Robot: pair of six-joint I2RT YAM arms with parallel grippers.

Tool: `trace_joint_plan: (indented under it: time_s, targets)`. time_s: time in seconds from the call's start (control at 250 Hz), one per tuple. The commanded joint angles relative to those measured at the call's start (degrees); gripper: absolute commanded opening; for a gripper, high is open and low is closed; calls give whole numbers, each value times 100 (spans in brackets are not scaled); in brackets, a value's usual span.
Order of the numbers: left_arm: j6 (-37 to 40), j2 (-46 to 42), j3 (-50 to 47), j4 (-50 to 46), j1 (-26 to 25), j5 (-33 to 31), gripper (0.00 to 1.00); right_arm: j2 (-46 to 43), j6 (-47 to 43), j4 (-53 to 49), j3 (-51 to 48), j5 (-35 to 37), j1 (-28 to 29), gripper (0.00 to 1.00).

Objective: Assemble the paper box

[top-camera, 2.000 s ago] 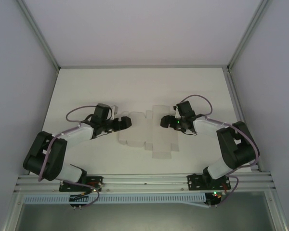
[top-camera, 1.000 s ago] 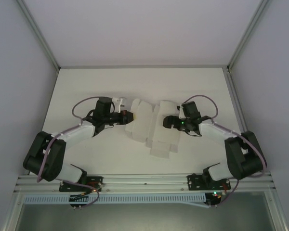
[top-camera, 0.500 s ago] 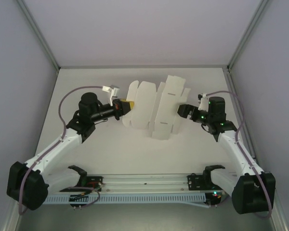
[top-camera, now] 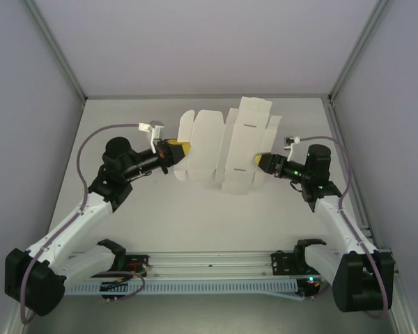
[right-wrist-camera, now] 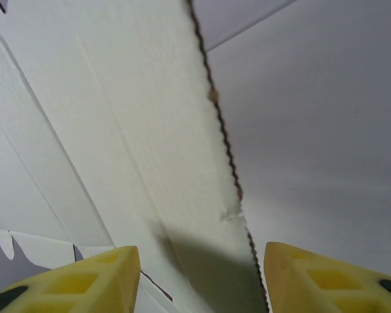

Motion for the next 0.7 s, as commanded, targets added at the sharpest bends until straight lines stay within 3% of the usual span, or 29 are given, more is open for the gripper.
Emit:
trace_joint_plan:
  time_s: [0.0, 0.188, 0.335, 0.523, 0.555, 0.599, 0.643, 0.659, 0.695]
  targets:
    - [-78, -153, -9, 151, -25, -451, 0, -95, 71, 120, -152, -189, -25, 49]
    - [-144, -196, -61, 37, -17, -678, 0, -180, 57, 208, -220, -273, -17, 28]
    - [-174, -250, -172, -6, -21, -954, 0, -210, -36, 109, -210, -188, -24, 21]
    - [-115, -228, -260, -433, -17, -1316, 0, -302, -447, -217, -126, 38, -24, 0]
    - [-76, -208, -225, -714, -16, -1542, 19, -291, -550, -405, -66, 86, -14, 0]
    - [12, -176, -179, -1142, -24, -1852, 61, -264, -787, -784, 55, 153, 6, 0]
    - [65, -143, -141, -1602, -26, -2357, 94, -229, -1100, -1206, 184, 316, 106, 0]
    - [89, -117, -147, -1754, -32, -2573, 99, -213, -1212, -1356, 222, 405, 154, 0]
    - [121, -50, -181, -2064, -34, -3118, 100, -157, -1406, -1558, 263, 594, 293, 0]
